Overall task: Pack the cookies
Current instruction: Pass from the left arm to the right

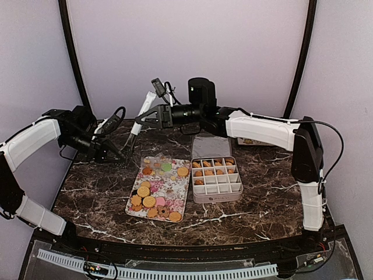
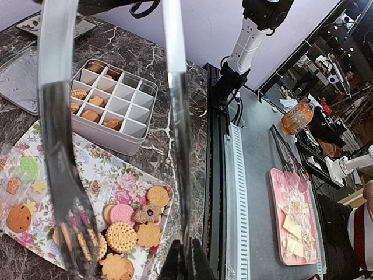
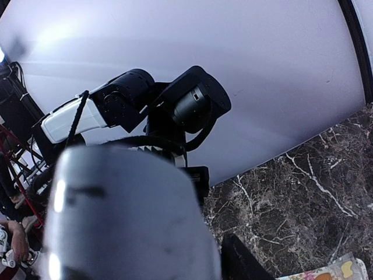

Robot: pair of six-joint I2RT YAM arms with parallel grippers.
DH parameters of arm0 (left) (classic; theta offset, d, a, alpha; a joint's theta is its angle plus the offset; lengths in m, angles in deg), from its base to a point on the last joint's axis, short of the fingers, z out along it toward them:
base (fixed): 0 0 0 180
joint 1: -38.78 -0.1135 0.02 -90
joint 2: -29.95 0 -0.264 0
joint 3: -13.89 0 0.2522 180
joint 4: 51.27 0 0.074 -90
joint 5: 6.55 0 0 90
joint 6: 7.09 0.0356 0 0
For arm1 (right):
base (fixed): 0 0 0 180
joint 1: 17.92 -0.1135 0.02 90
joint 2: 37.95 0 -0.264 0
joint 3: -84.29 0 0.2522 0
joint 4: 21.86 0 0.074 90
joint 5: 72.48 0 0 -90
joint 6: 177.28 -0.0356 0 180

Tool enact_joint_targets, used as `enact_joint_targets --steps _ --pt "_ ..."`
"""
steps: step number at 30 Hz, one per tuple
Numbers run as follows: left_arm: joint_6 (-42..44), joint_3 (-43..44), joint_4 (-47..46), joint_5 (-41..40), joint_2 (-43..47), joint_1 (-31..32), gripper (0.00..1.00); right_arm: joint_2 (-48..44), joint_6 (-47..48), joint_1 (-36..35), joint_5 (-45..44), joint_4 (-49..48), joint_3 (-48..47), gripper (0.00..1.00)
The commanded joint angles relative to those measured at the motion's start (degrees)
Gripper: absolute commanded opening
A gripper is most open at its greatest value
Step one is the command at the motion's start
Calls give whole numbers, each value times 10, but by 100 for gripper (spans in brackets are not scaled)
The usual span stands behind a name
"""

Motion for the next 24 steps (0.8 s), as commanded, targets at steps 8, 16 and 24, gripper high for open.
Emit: enact_joint_targets --steps 8,16,24 --pt "-46 -3 -59 -36 25 3 15 -44 8 -7 -37 -47 58 36" --pt "-158 -5 -150 -186 25 3 68 -104 70 -7 -144 -6 123 35" --pt "-177 0 -137 -223 6 -29 92 -170 151 -16 -298 33 208 35"
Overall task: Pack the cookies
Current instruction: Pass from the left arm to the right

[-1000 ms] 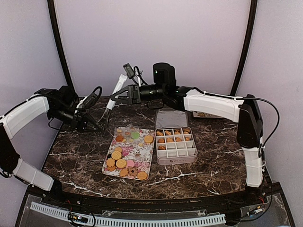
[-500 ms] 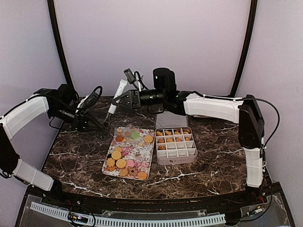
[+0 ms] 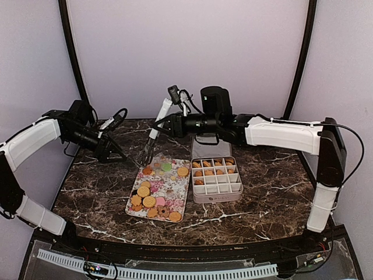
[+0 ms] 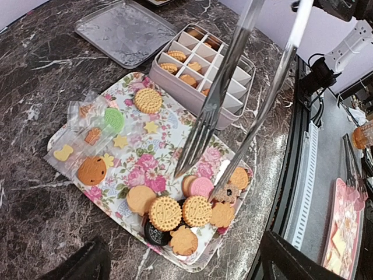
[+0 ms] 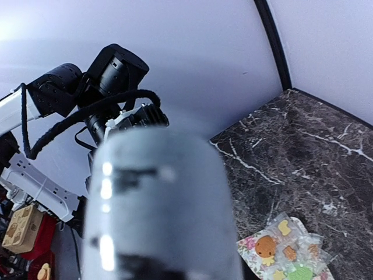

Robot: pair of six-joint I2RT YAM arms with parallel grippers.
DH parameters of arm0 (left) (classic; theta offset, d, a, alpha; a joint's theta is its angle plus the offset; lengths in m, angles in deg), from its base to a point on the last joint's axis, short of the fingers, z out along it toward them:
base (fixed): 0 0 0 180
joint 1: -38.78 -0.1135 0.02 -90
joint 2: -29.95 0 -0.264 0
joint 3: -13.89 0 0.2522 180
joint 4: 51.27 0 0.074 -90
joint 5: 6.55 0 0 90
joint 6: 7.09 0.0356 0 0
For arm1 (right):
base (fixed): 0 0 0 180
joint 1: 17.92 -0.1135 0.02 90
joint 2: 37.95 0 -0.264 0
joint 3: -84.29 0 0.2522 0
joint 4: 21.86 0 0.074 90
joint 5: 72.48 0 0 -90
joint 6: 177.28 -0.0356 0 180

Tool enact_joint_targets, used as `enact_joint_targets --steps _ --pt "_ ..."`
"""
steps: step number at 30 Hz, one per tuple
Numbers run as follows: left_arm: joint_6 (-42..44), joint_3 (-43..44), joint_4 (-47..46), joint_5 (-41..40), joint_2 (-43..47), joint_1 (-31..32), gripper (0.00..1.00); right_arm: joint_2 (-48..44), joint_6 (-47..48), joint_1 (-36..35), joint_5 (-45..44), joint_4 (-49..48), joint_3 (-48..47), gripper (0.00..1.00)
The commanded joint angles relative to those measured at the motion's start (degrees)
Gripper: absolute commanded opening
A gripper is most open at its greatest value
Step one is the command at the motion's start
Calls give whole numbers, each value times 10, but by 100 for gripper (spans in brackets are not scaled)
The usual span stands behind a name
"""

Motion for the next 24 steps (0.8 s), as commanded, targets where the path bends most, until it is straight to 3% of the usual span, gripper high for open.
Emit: enact_joint_targets --steps 1,4,12,24 --pt "-26 6 -6 -16 3 -32 93 -59 76 -14 -135 7 50 35" --pt "-33 11 -4 -5 -4 -60 95 -77 111 -26 -223 16 80 37" --pt "-49 5 2 -3 -20 -110 96 -72 139 -60 -298 -3 103 36" --pt "-57 -20 -8 -11 -23 -114 96 -29 135 -115 -282 -43 69 39"
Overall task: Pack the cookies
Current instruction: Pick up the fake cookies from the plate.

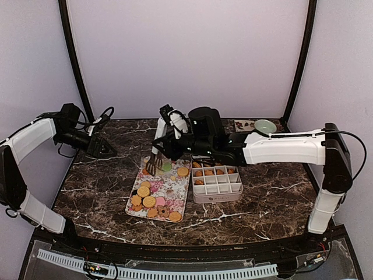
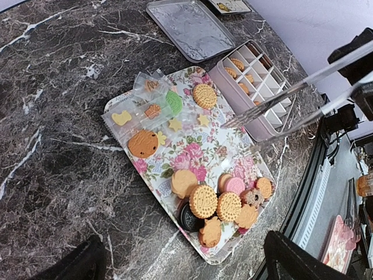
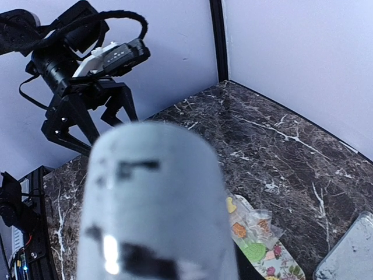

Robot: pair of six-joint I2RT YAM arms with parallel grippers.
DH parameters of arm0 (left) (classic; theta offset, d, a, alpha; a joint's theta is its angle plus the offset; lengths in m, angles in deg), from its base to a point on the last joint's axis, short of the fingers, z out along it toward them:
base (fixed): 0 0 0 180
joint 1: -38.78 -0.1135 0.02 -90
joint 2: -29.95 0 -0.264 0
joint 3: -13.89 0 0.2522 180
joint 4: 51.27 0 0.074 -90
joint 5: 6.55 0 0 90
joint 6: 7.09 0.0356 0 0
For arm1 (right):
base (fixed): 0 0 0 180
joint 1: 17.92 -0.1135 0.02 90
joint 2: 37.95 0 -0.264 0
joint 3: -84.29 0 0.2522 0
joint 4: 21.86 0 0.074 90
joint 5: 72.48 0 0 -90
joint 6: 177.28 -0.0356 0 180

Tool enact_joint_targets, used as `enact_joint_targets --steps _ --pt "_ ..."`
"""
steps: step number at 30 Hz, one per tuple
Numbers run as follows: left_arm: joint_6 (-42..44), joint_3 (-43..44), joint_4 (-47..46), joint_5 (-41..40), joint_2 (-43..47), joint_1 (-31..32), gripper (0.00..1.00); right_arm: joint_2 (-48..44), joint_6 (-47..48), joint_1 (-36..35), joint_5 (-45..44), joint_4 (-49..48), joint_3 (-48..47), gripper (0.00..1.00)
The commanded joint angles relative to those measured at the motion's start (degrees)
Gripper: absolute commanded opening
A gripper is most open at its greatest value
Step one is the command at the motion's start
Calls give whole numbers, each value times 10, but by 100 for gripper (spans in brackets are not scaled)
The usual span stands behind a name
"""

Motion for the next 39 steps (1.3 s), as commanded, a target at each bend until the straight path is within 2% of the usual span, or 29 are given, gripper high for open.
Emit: enact_joint_targets --steps 1,11,18,39 --pt "-7 -10 -2 -3 0 -4 97 25 7 -36 -8 -55 -32 39" --pt "-8 -12 -1 0 1 -3 97 90 22 -69 -59 -62 -71 43" --pt "-6 -17 0 -2 2 -3 97 107 13 -74 -47 -64 -79 46" --pt "-2 -18 1 -1 6 -4 97 135 -3 -81 -52 -101 -53 45"
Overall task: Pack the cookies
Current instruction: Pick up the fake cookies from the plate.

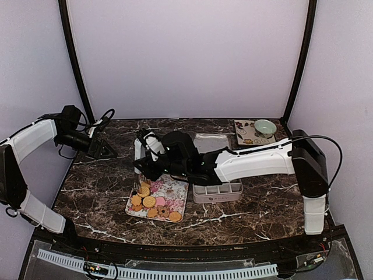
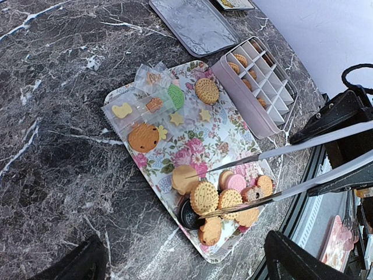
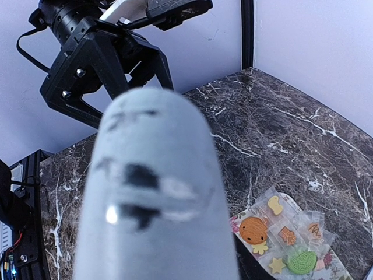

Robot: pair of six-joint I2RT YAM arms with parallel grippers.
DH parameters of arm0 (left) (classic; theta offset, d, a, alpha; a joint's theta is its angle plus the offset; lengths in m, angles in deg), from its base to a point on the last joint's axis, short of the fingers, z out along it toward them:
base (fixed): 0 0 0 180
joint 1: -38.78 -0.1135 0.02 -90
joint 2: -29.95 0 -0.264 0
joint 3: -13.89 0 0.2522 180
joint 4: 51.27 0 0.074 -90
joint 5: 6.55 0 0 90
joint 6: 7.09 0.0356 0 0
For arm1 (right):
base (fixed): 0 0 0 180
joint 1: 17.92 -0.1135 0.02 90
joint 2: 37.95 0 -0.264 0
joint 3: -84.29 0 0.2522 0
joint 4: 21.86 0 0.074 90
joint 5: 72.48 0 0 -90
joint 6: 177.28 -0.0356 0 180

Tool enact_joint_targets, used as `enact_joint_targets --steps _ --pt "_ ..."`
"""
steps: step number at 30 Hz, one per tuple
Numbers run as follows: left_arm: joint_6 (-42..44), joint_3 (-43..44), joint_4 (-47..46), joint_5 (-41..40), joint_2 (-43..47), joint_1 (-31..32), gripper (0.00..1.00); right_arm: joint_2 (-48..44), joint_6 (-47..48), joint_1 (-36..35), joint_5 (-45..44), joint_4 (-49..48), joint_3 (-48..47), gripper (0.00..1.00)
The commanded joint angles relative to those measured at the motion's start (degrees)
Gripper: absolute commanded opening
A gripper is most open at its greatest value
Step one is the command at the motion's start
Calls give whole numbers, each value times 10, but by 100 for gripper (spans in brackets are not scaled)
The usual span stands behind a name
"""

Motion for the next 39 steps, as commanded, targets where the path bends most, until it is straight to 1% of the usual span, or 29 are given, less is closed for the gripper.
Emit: enact_joint_targets --steps 1,12,26,34,39 --pt "3 -6 4 2 10 -4 97 9 -10 -8 5 -40 3 45" --pt "-1 -1 5 4 4 -4 97 0 -9 -11 -4 -28 32 45" --pt "-2 6 13 5 -2 -4 97 -18 9 -10 -40 -7 27 32" --pt "0 5 11 10 -2 -3 97 -61 6 0 -49 10 12 30" --pt "3 5 14 12 -1 -4 97 -109 -3 20 -52 7 33 29"
